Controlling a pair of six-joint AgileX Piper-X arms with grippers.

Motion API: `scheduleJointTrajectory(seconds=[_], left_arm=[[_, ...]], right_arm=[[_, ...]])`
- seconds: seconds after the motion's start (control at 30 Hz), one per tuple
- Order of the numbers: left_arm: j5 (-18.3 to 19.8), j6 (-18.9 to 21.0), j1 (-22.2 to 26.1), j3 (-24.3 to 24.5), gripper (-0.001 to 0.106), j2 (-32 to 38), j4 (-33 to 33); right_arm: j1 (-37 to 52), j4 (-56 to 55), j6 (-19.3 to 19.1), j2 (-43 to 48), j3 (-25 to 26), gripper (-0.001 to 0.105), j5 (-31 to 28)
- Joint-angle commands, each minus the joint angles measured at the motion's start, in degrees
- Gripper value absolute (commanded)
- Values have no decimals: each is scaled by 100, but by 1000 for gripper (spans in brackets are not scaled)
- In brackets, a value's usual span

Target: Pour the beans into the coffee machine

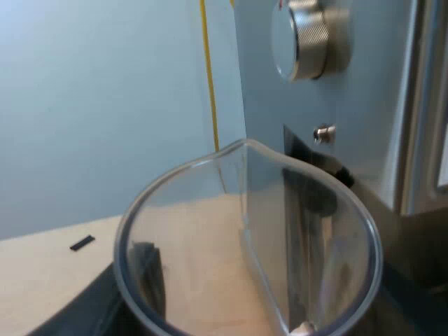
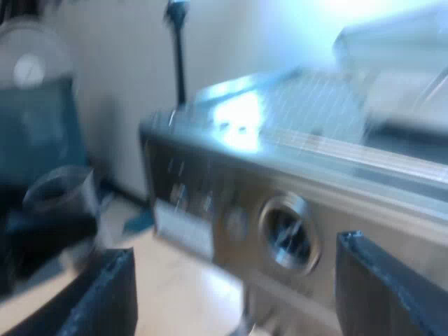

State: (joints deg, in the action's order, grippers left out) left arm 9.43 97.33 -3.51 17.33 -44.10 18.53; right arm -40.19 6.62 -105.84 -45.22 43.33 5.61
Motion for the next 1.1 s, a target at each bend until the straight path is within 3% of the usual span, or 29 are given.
scheduleJointTrajectory(seconds=[0.03, 0.17, 0.4, 0.7, 0.87, 1.1], left_arm=[[-31, -33, -32, 35, 37, 258, -133], [-31, -33, -32, 59, 37, 422, -239], [-306, -1018, -32, 811, 37, 830, -1398], [-365, -1103, -32, 1895, 37, 814, -2165], [-386, -1334, -32, 2274, 37, 814, -2632], [-490, -1335, -32, 2697, 37, 797, -3045]], right_arm=[[-20, 489, -46, 123, 45, 62, -358], [-20, 911, -12, 128, 45, 62, -600], [-20, 899, 76, 128, 45, 62, -598], [-20, 924, 265, 128, 45, 62, -598], [-20, 941, 291, 128, 45, 62, -598], [-20, 941, 291, 128, 45, 62, -561]])
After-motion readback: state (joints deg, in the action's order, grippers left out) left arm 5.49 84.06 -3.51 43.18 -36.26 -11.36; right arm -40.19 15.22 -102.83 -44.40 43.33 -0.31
